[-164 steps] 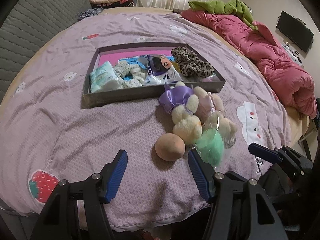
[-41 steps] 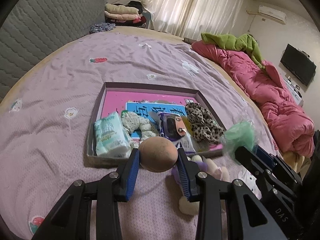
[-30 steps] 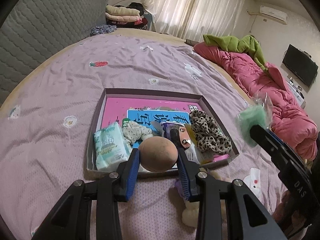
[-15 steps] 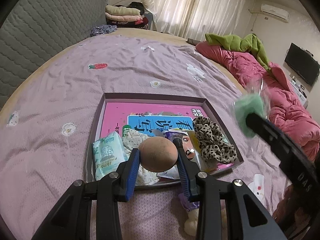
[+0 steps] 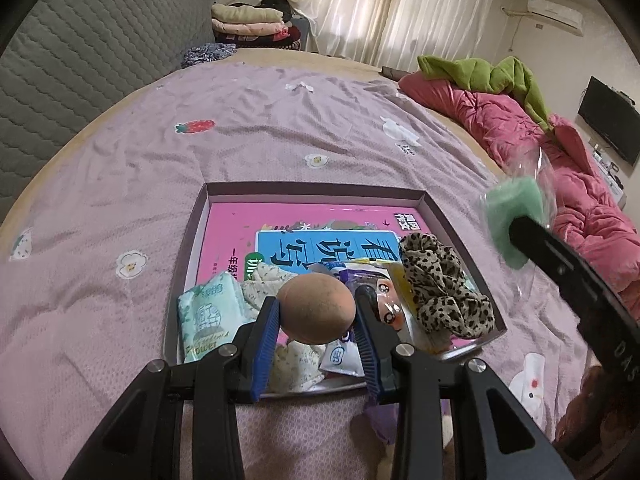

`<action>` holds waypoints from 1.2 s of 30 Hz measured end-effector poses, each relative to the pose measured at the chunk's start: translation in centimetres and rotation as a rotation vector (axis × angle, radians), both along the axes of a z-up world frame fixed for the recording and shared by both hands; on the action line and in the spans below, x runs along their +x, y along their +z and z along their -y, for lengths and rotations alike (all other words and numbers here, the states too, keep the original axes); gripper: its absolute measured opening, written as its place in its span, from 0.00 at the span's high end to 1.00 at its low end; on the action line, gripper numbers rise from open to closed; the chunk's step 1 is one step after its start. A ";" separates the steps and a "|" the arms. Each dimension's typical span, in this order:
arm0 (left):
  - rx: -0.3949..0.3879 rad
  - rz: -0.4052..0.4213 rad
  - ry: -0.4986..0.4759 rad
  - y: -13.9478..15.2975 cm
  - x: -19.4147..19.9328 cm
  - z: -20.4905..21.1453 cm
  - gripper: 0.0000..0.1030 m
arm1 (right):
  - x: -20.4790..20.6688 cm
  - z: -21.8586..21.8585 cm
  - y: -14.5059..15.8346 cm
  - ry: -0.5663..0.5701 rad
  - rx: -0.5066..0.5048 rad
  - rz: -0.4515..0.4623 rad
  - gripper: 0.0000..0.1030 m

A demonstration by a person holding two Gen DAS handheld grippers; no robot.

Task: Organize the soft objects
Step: 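Lift and carry the peach ball and bagged green sponge over the tray, then lower and release the green sponge with the right gripper while the left releases the peach ball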

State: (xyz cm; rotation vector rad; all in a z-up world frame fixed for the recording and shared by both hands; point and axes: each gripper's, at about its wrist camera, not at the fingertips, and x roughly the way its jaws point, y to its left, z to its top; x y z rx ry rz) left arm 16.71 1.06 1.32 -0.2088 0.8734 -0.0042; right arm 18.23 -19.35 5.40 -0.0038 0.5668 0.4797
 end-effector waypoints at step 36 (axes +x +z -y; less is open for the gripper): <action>0.057 -0.121 -0.017 -4.1 2.4 1.0 0.63 | 1.5 -1.9 -5.8 0.068 -0.133 -0.121 0.63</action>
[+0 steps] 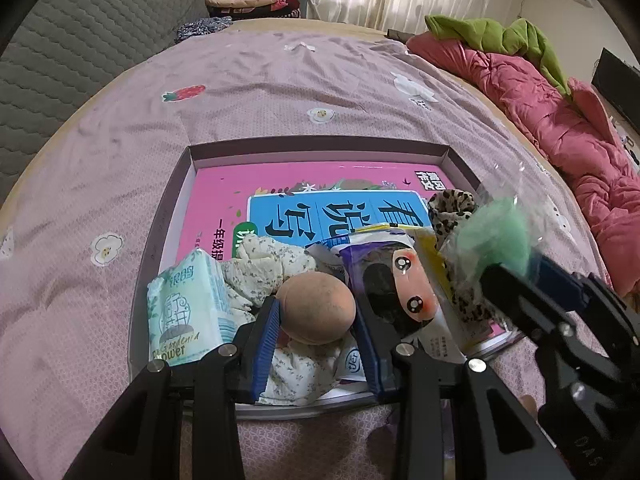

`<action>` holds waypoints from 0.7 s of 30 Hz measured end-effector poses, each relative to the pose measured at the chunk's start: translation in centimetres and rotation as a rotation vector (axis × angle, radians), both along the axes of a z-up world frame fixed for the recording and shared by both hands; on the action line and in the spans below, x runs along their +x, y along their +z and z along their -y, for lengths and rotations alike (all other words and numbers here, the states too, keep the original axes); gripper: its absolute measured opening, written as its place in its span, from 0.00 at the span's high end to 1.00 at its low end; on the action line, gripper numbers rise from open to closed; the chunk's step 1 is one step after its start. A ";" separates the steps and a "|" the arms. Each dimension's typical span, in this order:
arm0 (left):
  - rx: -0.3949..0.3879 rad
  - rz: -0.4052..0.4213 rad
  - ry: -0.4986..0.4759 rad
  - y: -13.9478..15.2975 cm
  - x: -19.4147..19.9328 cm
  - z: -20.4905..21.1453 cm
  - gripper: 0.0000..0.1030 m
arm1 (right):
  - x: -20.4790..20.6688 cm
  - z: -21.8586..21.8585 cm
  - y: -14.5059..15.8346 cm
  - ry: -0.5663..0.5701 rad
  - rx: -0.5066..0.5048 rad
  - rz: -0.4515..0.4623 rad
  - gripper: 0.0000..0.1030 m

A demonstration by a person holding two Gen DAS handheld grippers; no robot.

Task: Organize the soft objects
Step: 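Lower and release the green sponge with the right gripper while the left releases the peach ball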

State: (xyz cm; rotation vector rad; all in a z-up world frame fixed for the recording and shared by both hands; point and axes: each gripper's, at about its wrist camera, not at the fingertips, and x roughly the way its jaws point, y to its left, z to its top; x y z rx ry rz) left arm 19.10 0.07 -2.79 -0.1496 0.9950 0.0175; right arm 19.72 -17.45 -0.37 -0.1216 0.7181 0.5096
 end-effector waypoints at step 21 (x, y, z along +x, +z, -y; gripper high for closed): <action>0.007 -0.002 -0.005 -0.1 0.1 0.1 0.63 | 0.4 -0.6 -1.7 -0.002 -0.090 -0.039 0.63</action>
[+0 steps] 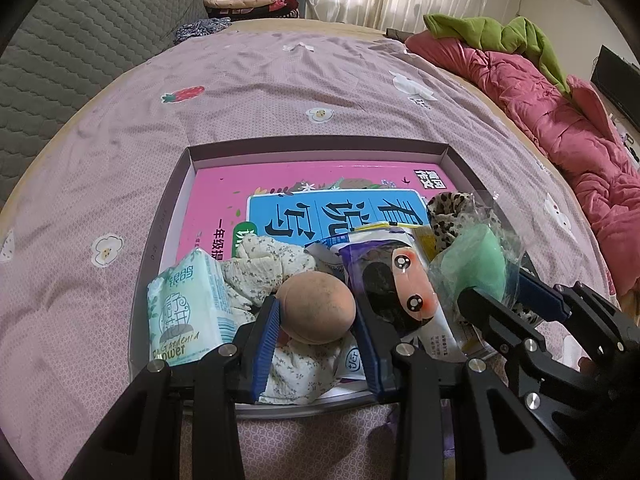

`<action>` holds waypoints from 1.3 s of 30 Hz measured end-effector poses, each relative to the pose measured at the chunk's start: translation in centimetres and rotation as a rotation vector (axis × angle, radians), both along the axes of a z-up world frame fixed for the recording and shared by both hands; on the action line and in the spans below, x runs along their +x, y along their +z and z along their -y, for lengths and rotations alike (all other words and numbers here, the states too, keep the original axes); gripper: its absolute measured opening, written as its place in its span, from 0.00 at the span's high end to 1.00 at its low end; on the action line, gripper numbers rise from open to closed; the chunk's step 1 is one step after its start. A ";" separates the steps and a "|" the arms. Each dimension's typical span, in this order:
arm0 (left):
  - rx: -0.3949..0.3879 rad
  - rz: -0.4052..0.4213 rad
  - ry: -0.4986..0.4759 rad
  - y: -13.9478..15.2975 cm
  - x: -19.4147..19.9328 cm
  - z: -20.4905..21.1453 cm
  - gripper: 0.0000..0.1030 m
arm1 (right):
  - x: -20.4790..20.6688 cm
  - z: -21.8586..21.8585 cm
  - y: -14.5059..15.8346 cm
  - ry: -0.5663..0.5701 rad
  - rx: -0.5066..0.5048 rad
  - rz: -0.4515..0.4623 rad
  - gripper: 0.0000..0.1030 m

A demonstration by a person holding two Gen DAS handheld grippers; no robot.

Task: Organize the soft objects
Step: 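Lower and release the green sponge with the right gripper while the left releases the peach ball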

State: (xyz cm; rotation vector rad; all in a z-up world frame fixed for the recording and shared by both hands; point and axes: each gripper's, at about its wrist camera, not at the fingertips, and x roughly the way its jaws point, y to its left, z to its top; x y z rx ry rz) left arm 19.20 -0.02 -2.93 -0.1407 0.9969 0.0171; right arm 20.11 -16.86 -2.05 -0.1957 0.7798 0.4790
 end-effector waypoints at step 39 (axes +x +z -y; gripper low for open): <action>-0.005 0.037 0.001 2.4 -1.8 0.1 0.51 | -2.9 3.2 4.6 -0.056 0.077 0.118 0.40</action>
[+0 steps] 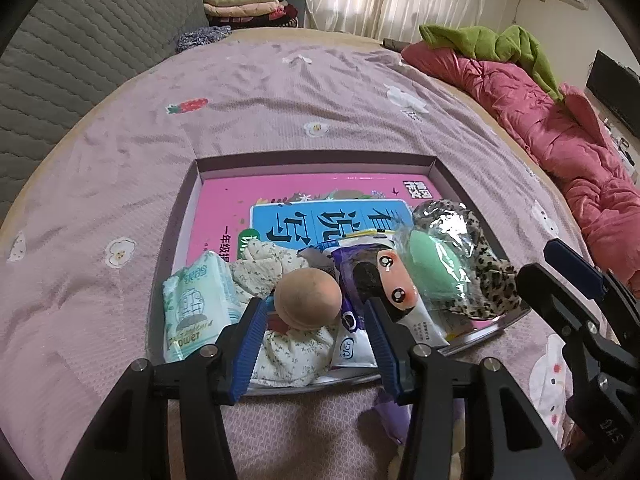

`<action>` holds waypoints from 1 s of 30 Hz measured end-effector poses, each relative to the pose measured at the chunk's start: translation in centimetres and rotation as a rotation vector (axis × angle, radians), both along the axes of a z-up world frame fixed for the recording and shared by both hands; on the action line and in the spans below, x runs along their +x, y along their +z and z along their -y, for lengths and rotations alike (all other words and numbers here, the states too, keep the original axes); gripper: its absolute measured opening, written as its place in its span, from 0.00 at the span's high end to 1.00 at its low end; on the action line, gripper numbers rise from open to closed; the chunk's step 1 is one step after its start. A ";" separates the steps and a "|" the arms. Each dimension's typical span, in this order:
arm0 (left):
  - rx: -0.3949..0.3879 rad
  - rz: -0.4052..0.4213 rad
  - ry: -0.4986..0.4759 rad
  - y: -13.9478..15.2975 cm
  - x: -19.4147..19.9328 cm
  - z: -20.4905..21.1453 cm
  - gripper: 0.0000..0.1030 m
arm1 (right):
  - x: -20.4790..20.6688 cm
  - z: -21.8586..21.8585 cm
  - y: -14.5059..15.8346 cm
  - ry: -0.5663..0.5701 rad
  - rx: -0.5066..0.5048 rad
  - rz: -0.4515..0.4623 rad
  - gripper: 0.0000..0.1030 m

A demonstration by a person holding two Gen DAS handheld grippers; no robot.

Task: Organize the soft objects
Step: 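Lower and release the green sponge with the right gripper while the left releases the peach ball, then move both open grippers back to the two bunny plushes beside the tray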

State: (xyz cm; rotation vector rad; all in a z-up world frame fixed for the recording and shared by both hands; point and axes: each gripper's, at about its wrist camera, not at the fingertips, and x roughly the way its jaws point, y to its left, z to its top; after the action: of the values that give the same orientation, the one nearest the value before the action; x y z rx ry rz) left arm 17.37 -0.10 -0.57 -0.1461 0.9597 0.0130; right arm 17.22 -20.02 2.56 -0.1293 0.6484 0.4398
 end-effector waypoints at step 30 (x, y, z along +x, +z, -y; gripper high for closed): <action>-0.012 0.116 -0.023 6.9 -6.9 1.9 0.42 | -8.2 3.7 4.8 -0.042 -0.013 0.094 0.31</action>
State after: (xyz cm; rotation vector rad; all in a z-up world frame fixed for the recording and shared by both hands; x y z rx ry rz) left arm 10.47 -1.95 6.30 -0.1452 0.8462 -0.0217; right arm 9.06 -23.70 7.33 -0.1473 0.5606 0.3864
